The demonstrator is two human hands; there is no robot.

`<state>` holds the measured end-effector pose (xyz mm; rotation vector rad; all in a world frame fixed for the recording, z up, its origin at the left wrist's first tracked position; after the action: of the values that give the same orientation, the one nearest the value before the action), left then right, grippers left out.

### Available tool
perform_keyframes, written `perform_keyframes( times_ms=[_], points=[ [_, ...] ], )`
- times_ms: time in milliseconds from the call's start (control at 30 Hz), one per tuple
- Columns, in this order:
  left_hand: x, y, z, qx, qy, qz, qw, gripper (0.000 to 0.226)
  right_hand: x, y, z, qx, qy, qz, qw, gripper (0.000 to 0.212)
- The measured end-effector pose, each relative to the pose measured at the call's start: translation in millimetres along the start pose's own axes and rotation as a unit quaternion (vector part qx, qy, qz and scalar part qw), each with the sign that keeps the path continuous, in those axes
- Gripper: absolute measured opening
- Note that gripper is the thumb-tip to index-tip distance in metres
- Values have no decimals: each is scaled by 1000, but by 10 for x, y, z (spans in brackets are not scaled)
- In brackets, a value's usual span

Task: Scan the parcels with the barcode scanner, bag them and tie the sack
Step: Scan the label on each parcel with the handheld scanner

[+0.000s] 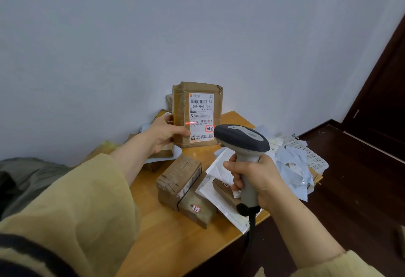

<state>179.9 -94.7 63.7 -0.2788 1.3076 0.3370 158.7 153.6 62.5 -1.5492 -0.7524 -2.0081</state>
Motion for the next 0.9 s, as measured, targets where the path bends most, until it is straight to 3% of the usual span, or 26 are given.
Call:
perform_keyframes(
  times_ms=[333, 467, 600, 800, 900],
  points=[
    [60, -33, 29, -6, -13, 5, 1000, 64, 2, 28, -5, 8, 1, -10, 1000, 11],
    [102, -69, 97, -6, -29, 0, 1000, 52, -32, 45, -47, 22, 4, 0, 1000, 9],
    [254, -283, 306, 23, -91, -7, 996, 40, -141, 53, -156, 27, 22, 4, 999, 10],
    [790, -772, 828, -21, -196, 13, 980, 54, -531, 195, -347, 88, 98, -3, 991, 9],
    [1078, -834, 1170, -33, -243, 44, 968, 46, -785, 350, -421, 123, 134, 12, 983, 17]
  ],
)
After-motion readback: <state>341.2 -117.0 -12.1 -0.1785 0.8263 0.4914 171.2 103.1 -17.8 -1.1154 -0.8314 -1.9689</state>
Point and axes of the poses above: each hand's wrist, its own z-axis away from the middle knuckle, its own y-axis out of the palm, x = y × z, the point moved 3 cm from there along -z, towards the middle knuckle, and after that the axes turned 9 degrees about x, right-handed, at the moved point
